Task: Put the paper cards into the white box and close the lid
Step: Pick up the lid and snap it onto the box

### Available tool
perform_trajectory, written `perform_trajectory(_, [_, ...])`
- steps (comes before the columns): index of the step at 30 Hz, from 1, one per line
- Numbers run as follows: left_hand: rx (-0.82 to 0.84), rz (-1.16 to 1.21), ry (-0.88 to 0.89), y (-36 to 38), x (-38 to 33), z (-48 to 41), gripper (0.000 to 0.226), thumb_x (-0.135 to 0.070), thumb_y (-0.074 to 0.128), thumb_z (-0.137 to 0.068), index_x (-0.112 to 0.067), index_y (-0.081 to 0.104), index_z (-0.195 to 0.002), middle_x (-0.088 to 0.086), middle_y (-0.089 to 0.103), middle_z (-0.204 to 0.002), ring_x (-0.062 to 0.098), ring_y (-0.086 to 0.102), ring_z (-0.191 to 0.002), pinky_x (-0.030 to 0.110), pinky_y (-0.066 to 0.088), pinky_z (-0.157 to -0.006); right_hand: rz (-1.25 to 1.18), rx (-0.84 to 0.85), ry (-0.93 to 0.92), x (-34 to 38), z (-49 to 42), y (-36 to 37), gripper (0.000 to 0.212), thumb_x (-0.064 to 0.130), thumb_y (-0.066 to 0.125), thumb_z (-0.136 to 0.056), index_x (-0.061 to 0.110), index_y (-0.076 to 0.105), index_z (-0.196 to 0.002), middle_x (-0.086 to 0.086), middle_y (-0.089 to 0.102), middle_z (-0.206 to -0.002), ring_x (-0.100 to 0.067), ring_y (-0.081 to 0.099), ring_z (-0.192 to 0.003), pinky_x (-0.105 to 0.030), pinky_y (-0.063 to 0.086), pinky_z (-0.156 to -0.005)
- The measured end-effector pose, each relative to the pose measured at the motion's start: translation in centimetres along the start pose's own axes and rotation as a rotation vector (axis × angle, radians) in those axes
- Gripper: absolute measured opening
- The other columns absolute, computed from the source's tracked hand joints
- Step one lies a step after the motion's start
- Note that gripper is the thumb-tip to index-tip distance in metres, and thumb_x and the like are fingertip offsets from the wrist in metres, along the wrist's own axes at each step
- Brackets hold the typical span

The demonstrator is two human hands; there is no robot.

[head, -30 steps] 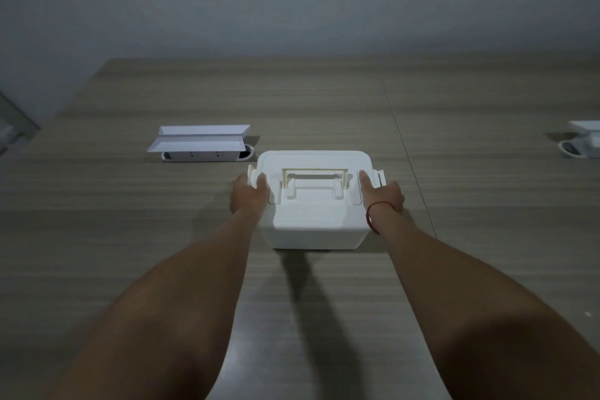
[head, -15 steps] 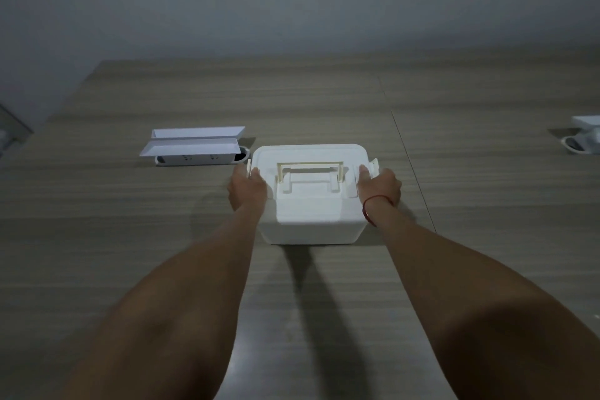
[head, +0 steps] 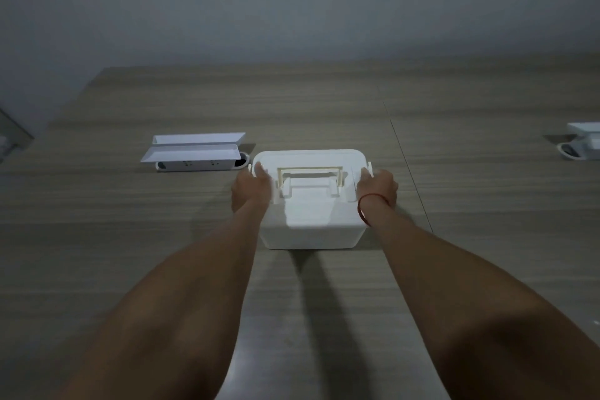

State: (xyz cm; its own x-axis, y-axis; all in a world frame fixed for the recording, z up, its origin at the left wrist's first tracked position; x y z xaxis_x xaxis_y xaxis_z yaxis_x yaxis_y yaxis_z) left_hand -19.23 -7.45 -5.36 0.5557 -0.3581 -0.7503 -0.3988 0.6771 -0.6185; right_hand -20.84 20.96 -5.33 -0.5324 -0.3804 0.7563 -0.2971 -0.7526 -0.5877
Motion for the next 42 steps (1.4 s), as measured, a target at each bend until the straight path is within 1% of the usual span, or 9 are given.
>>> perform_trajectory(2, [0.053,-0.008,-0.091,1.0,-0.1,0.3,0.079,-0.067,0.039,-0.086,-0.011,0.039,-0.142,0.019,0.050,-0.140,0.038,0.049,-0.127,0.048,0.041,-0.106,-0.035,0.039,0.062,0.2,0.6,1.1,0.067,0.059,0.051,-0.087,0.006,0.052,-0.130,-0.017,0.054,-0.135,-0.036,0.053,-0.124,-0.042,0.041,-0.102])
perform_trajectory(5, [0.094,-0.065,-0.072,1.4,-0.4,0.6,0.093,-0.068,0.053,-0.077,-0.011,0.030,-0.146,0.019,0.042,-0.145,0.037,0.041,-0.133,0.050,0.035,-0.110,0.028,0.048,0.079,0.6,1.2,2.1,0.085,0.068,0.054,-0.078,0.008,0.042,-0.136,-0.016,0.047,-0.141,-0.035,0.043,-0.131,-0.047,0.033,-0.109])
perform_trajectory(9, [0.120,-0.229,0.167,0.9,0.5,1.4,0.091,-0.055,0.060,-0.078,-0.003,0.029,-0.145,0.020,0.047,-0.140,0.038,0.047,-0.128,0.047,0.044,-0.103,0.155,0.055,-0.076,-0.4,1.8,2.1,0.077,0.048,0.056,-0.086,0.006,0.029,-0.145,-0.015,0.039,-0.147,-0.035,0.039,-0.135,-0.046,0.036,-0.107])
perform_trajectory(12, [0.063,-0.288,0.289,0.6,0.5,2.4,0.087,-0.050,0.058,-0.081,0.001,0.028,-0.144,0.021,0.045,-0.140,0.036,0.044,-0.129,0.045,0.042,-0.102,0.215,-0.040,-0.171,-0.5,2.6,1.9,0.073,0.037,0.054,-0.093,0.001,0.023,-0.148,-0.016,0.035,-0.151,-0.034,0.038,-0.136,-0.044,0.034,-0.108])
perform_trajectory(19, [-0.012,-0.297,0.317,1.0,-0.7,1.1,0.083,-0.047,0.056,-0.084,0.002,0.028,-0.145,0.019,0.041,-0.145,0.034,0.038,-0.134,0.044,0.038,-0.105,0.228,-0.124,-0.188,1.3,1.2,2.9,0.056,0.035,0.059,-0.091,0.001,0.041,-0.132,-0.015,0.048,-0.140,-0.032,0.047,-0.128,-0.041,0.040,-0.101])
perform_trajectory(33, [-0.026,-0.351,0.308,3.0,-3.4,-5.3,0.089,-0.055,0.051,-0.084,0.002,0.023,-0.147,0.019,0.038,-0.149,0.033,0.039,-0.137,0.046,0.038,-0.109,0.196,-0.108,-0.234,5.7,-3.8,5.9,0.057,0.036,0.060,-0.090,0.001,0.042,-0.132,-0.015,0.049,-0.140,-0.032,0.047,-0.130,-0.041,0.040,-0.103])
perform_trajectory(37, [0.044,-0.427,0.423,3.2,-3.5,-3.6,0.083,-0.047,0.039,-0.095,-0.002,0.002,-0.154,0.016,0.003,-0.163,0.027,0.002,-0.152,0.044,0.007,-0.124,0.295,0.003,-0.345,5.3,-2.2,6.3,0.069,0.044,0.044,-0.096,0.003,0.025,-0.148,-0.014,0.022,-0.159,-0.028,0.020,-0.148,-0.043,0.022,-0.118])
perform_trajectory(39, [0.112,-0.502,0.496,3.5,-3.2,-2.1,0.074,-0.044,0.032,-0.098,-0.004,0.006,-0.154,0.013,0.000,-0.164,0.024,-0.002,-0.153,0.045,0.001,-0.124,0.433,0.075,-0.427,4.9,-0.6,6.8,0.068,0.048,0.035,-0.097,0.006,0.023,-0.150,-0.010,0.011,-0.162,-0.025,0.004,-0.151,-0.045,0.010,-0.121])
perform_trajectory(42, [0.201,-0.572,0.539,3.3,-2.1,0.4,0.068,-0.045,0.027,-0.099,-0.006,0.014,-0.154,0.012,0.008,-0.164,0.024,0.003,-0.153,0.045,0.005,-0.123,0.581,0.187,-0.488,4.0,2.0,7.0,0.066,0.049,0.028,-0.098,0.010,0.023,-0.151,-0.008,0.009,-0.163,-0.023,0.001,-0.152,-0.046,0.003,-0.122])
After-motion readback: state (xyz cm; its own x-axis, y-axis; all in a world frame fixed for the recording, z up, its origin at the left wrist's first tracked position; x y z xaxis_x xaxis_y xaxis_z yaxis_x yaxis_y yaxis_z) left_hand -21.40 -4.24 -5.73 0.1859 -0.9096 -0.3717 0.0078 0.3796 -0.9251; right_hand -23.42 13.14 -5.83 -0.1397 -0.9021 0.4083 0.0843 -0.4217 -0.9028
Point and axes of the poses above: each hand's wrist, its own z-axis away from the middle knuckle, its own y-axis out of the palm, x = y × z, the point moved 8 cm from there along -z, towards the middle knuckle
